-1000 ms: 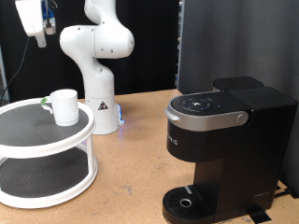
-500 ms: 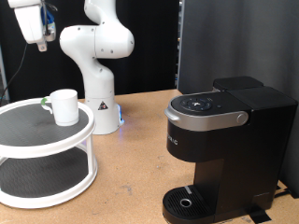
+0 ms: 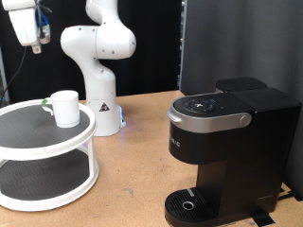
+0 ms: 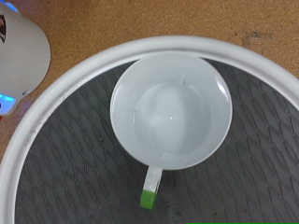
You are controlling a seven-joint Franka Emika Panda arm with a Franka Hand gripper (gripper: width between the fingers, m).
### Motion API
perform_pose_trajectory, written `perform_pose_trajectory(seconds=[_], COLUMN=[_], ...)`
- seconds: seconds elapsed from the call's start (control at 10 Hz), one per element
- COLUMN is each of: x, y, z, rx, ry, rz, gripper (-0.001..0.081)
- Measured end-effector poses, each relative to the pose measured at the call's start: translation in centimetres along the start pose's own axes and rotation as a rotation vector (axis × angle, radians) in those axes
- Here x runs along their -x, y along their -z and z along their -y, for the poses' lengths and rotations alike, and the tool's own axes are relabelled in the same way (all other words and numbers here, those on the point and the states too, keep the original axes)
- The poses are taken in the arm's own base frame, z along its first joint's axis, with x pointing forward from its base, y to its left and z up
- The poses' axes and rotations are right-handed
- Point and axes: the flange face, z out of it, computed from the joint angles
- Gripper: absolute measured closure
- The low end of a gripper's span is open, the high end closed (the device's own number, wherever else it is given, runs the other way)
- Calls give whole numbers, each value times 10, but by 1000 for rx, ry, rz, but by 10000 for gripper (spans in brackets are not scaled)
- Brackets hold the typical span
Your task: Make a cup of coffee with the keurig machine
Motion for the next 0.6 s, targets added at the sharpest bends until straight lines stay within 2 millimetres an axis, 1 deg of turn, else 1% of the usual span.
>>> perform_pose_trajectory(seconds=[0.2, 0.4, 0.6], x=[5, 4, 2], y=[-4, -10, -22], z=[-1, -1, -2], rx=[6, 17, 35], ry=[1, 2, 14], rz=[-2, -6, -3], gripper=[800, 800, 800])
